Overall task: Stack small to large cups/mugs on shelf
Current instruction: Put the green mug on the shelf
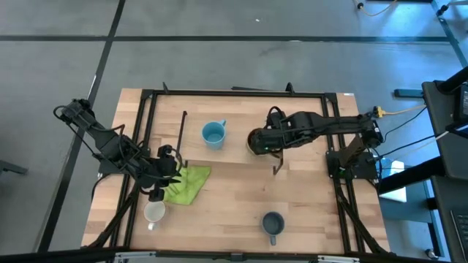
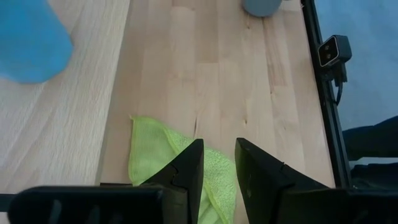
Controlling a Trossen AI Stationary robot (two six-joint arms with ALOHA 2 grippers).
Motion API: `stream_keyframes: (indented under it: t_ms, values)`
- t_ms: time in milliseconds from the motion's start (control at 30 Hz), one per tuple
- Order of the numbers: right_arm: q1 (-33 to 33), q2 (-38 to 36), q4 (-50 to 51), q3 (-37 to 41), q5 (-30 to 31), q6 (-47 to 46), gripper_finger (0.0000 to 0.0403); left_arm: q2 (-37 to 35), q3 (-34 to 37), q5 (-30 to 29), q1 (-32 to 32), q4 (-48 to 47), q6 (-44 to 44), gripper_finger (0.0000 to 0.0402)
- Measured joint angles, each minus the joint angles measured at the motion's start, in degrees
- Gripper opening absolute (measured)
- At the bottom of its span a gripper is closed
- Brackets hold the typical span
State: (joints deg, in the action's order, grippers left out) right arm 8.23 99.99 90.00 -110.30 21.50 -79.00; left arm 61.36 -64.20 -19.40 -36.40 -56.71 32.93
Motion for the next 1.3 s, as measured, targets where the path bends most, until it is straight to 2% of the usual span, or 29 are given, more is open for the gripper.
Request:
stream_keyframes:
  t_ms: [133, 500, 1300]
  values:
    - [-0.6, -0.3, 0.0, 0.0, -2.1, 0.8, 0.0044, 0.0, 0.0, 0.0, 0.2, 0.3, 0.0, 0.0086]
    - [-2.9, -3.4, 0.0, 0.0, -2.2, 1.9, 0.0044, 0.0, 0.0, -0.1, 1.2, 0.4, 0.0, 0.0086]
    - [-3.3, -2.6, 0.0, 0.0, -4.1, 0.6, 0.0044, 0.0, 0.0, -2.2, 1.2, 1.0, -0.5, 0.0086]
